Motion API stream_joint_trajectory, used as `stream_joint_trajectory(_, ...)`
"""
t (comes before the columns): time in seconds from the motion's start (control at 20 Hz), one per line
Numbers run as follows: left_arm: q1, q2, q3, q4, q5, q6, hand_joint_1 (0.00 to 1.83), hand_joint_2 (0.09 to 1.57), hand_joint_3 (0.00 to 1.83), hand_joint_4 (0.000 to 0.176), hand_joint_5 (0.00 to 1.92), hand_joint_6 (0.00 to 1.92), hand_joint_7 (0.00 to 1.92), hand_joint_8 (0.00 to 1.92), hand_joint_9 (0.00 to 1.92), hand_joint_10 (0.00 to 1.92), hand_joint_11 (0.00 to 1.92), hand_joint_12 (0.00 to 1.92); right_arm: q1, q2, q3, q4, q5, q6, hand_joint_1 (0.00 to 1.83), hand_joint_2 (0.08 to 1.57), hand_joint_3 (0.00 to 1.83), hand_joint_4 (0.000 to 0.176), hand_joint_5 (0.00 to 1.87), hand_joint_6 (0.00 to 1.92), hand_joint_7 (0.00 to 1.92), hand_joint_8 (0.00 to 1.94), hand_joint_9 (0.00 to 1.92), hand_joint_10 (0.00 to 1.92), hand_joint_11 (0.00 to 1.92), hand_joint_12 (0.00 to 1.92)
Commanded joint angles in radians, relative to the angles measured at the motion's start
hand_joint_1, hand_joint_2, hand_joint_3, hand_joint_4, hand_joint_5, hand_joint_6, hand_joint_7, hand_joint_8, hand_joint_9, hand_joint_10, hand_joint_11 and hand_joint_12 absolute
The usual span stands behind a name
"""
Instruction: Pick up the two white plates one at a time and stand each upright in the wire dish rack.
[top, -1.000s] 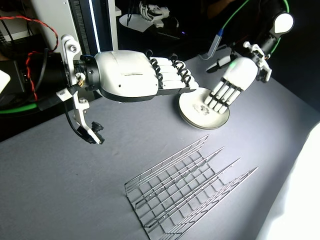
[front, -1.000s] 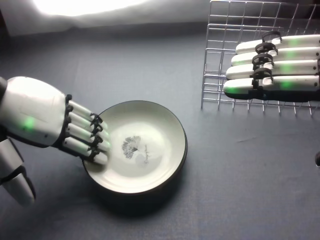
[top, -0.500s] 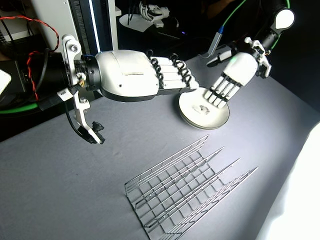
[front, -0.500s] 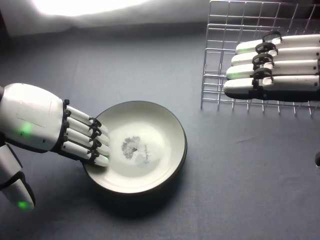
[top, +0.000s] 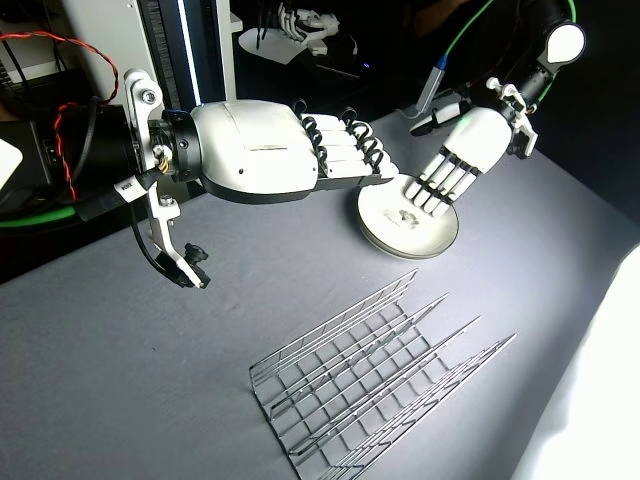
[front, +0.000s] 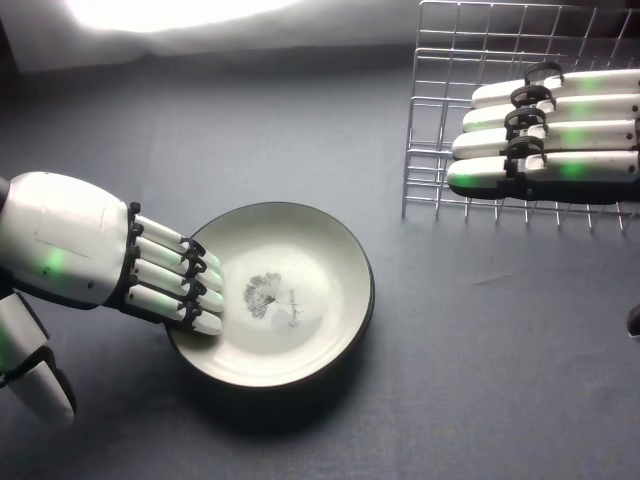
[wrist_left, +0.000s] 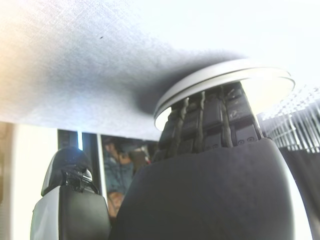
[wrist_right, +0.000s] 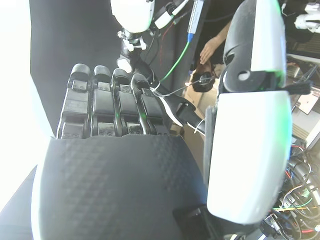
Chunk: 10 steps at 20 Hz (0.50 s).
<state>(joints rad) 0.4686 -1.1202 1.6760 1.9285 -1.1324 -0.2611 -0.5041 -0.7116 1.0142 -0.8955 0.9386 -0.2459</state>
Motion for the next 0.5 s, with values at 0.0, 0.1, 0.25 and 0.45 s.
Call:
stream_joint_trajectory(0.0, 0.019, -0.019, 0.002, 0.046, 0.014, -0.009, 0.00, 1.01, 0.00, 0.000, 0.06, 0.00, 0.04, 0.00, 0.04, 0.00, 0.00, 0.25, 0.006, 0.004, 0.000, 0.065, 0.089, -0.002, 1.07, 0.82, 0.01, 0.000, 0.00, 0.00, 0.00, 0.00, 0.00, 0.00, 0.00, 0.00)
stream_joint_trajectory(0.1, 0.022, -0.040, 0.009, 0.045, 0.033, -0.009, 0.00, 1.01, 0.00, 0.000, 0.05, 0.00, 0.03, 0.00, 0.03, 0.00, 0.00, 0.22, 0.006, 0.003, 0.000, 0.065, 0.089, -0.002, 1.08, 0.82, 0.01, 0.000, 0.00, 0.00, 0.00, 0.00, 0.00, 0.00, 0.00, 0.00)
stream_joint_trajectory(0.25, 0.023, -0.092, 0.031, 0.045, 0.063, -0.009, 0.00, 1.01, 0.00, 0.000, 0.07, 0.00, 0.04, 0.00, 0.04, 0.00, 0.00, 0.25, 0.006, 0.003, 0.000, 0.065, 0.089, -0.002, 1.09, 0.86, 0.02, 0.000, 0.00, 0.00, 0.00, 0.00, 0.00, 0.00, 0.03, 0.01)
stream_joint_trajectory(0.45, 0.016, -0.161, 0.068, 0.046, 0.093, 0.001, 0.00, 1.01, 0.00, 0.000, 0.06, 0.00, 0.04, 0.00, 0.05, 0.00, 0.00, 0.28, 0.006, 0.003, 0.000, 0.065, 0.089, -0.002, 1.11, 0.85, 0.00, 0.000, 0.00, 0.00, 0.00, 0.00, 0.00, 0.00, 0.00, 0.10)
